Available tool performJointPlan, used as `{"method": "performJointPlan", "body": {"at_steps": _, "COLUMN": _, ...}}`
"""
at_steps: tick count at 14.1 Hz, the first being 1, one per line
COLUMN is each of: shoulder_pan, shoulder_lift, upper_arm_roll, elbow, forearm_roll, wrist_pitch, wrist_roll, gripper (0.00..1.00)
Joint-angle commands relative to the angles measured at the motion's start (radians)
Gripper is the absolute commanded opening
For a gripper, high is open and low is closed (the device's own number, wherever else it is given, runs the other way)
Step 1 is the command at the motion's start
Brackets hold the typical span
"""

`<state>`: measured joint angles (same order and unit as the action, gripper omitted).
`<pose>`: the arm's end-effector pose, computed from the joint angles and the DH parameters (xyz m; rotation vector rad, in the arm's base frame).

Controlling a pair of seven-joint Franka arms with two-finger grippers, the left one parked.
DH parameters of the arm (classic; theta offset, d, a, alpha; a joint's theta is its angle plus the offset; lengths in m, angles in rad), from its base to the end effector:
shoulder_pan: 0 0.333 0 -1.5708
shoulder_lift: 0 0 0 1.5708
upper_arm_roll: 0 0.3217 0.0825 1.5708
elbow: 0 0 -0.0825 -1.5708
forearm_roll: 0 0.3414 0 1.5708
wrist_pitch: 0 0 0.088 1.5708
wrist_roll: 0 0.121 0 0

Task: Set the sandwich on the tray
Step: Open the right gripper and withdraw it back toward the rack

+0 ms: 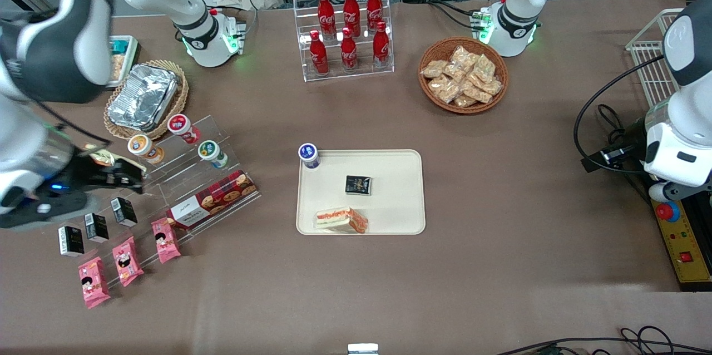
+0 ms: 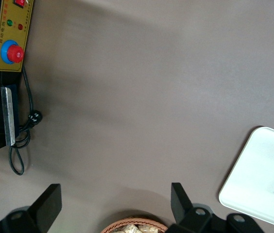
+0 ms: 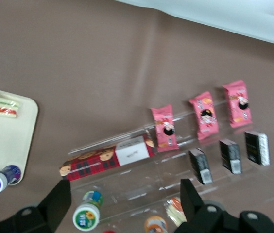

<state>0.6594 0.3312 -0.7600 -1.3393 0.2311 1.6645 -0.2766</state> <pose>0.6023 0.0396 0.5805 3.1141 0.3136 0.1267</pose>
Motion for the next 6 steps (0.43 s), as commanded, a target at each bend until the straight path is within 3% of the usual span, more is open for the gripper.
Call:
{"method": "performJointPlan", "body": {"at_steps": 1, "shoulder_pan": -0.052, "shoulder_lift": -0.058, "upper_arm_roll": 0.010, "elbow": -0.021, "forearm_roll": 0.025, "wrist_pitch": -0.019, "wrist_roll": 0.016, "gripper": 1.00}}
{"method": "performJointPlan", "body": {"at_steps": 6, "shoulder_pan": -0.160, "shoulder_lift": -0.084, "upper_arm_roll": 0.020, "elbow": -0.017, "forearm_roll": 0.025, "wrist_pitch": -0.069, "wrist_roll": 0.016, "gripper": 1.00}}
